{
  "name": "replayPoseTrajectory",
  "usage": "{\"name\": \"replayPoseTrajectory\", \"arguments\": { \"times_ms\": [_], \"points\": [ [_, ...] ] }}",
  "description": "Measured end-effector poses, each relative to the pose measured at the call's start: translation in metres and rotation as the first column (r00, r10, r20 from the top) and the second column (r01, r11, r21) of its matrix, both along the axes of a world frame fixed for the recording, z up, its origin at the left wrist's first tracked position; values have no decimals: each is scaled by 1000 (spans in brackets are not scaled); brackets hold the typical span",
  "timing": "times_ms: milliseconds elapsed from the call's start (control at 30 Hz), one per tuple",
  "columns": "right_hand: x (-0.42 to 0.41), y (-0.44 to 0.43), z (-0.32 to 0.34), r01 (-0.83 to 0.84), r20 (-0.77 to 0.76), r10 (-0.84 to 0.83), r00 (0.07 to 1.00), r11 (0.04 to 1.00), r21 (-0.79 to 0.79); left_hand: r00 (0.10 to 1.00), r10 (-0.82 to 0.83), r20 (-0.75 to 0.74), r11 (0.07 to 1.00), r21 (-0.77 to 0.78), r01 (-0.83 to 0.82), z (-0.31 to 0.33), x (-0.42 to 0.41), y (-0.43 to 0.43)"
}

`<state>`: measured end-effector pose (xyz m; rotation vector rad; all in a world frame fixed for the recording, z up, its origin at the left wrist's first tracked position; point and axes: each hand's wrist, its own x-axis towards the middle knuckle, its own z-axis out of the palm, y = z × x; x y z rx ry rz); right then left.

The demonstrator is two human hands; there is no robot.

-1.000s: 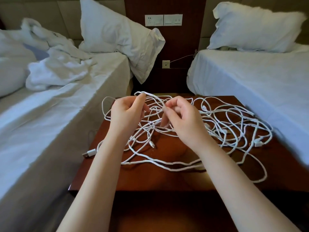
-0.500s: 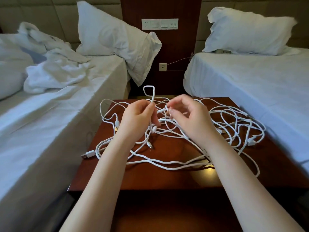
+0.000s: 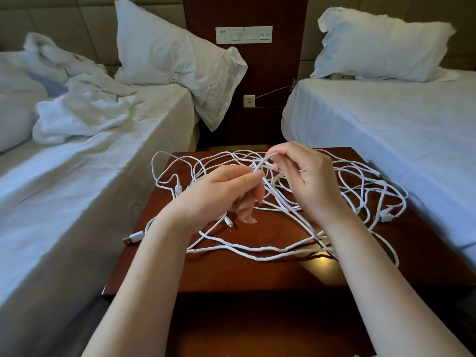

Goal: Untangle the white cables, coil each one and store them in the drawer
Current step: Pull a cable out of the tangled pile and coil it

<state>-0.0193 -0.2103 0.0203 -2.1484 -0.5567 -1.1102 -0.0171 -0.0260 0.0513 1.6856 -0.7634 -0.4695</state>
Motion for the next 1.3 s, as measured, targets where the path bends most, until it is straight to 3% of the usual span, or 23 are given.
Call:
{"name": "replayPoseTrajectory", "arguments": {
  "times_ms": [133,267,467,600,667,733,867,967,1067,1167,1300],
  "points": [
    [-7,8,4,-32,-26,34,999,997,77,984,-161,-76,985,-70,156,5,-9,-3],
    [-8,15,3,-22,-22,26,999,983,180,988,-156,-20,987,-38,155,4,-11,-5],
    [-6,13,0,0,-118,37,992,953,303,974,-202,-105,976,-109,190,3,-11,-8],
    [-6,19,-2,-37,-120,60,991,982,185,959,-257,-124,965,-92,246,8,-16,-9],
    [-6,23,-4,-60,-256,83,963,994,96,956,-271,-116,955,-160,251,10,-17,-10],
    [-6,31,-4,-62,-415,81,906,996,59,956,-259,-136,924,-323,204,11,-15,-10],
    [-8,43,-5,-205,-417,166,894,977,-50,981,-77,-181,795,-605,-49,13,-5,-4],
    [-10,41,-4,-246,-465,181,867,966,-84,962,207,-177,728,-630,-272,10,4,-2],
    [-9,38,-2,-224,-493,112,863,959,-175,870,468,-155,647,-611,-457,2,13,0],
    [-8,32,-1,-157,-473,52,880,970,-187,713,701,-23,594,-534,-602,-7,21,6],
    [-10,28,1,-106,-356,46,934,983,-152,523,826,209,559,-420,-715,-18,29,12]
  ]
}}
